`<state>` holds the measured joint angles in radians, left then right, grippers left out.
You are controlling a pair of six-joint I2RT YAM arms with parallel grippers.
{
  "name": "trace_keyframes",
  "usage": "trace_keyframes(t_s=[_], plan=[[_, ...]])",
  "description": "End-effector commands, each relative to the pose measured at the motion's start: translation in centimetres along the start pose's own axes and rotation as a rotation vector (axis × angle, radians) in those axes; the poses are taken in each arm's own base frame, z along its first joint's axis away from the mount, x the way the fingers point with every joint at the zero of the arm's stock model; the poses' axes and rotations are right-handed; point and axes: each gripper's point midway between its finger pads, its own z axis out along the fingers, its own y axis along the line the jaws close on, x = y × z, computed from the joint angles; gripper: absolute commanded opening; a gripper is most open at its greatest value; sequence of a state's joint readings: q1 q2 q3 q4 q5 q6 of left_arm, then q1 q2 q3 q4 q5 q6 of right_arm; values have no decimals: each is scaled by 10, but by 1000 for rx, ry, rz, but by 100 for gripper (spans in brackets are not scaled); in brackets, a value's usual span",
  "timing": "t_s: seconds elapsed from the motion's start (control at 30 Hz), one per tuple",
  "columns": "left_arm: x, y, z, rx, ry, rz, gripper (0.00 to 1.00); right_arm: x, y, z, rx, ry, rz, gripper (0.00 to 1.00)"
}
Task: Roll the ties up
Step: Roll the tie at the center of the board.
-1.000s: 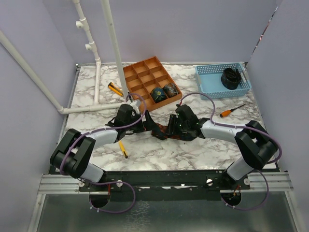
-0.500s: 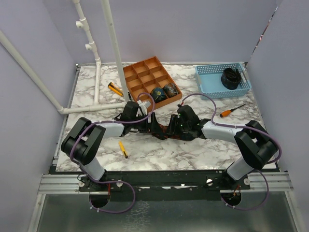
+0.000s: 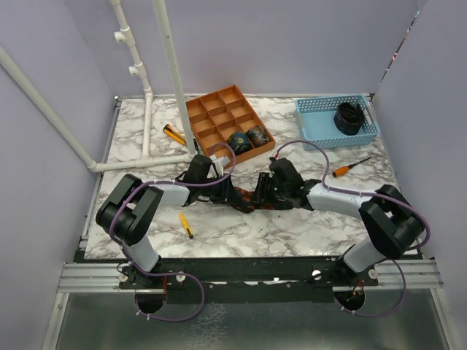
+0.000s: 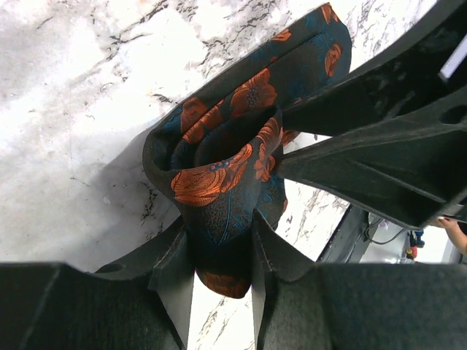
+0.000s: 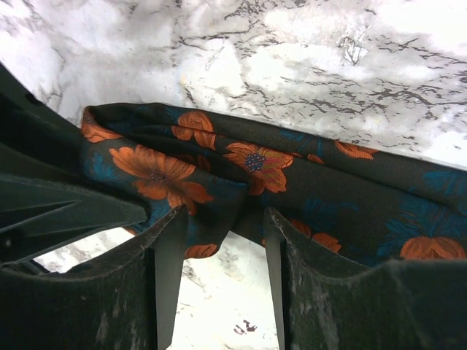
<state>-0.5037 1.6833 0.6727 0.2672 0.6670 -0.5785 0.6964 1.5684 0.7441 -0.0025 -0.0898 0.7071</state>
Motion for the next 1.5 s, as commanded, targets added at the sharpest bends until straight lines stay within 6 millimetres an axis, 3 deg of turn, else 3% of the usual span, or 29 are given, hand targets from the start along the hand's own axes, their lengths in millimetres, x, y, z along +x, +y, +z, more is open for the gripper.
trace_keyframes(t_s=[0.0,0.1,0.23,0.37,0.6,0.73,0.9,1.07,1.17,1.3,1.47], plan=[[2,5,-3,-59,12,3,9,-13,-7,-22,53,-66,18,51],[-1,13,-7,-132,6,-15,0,-29,-31,-34,164,-154,52,51],[-7,27,-17,-280,-8,-23,0,-36,-57,-47,244,-203,94,50],[-14,37,-33,-495,-4,28,0,-31,-62,-60,248,-221,112,49],[-15,49,-64,-808,73,106,0,-3,-72,-76,215,-214,159,48],[-13,43,-64,-816,90,126,0,-26,-63,-75,200,-278,134,48],[-9,41,-60,-788,68,99,0,-65,-36,-54,185,-278,62,46],[-3,40,-56,-750,54,78,0,-79,-24,-18,180,-212,9,42],[0,40,-57,-746,56,80,0,-69,-30,1,192,-162,-7,40],[-2,39,-60,-745,45,92,0,-42,-47,18,215,-81,-8,37],[-6,36,-60,-739,32,99,0,-8,-73,17,280,-8,25,32]])
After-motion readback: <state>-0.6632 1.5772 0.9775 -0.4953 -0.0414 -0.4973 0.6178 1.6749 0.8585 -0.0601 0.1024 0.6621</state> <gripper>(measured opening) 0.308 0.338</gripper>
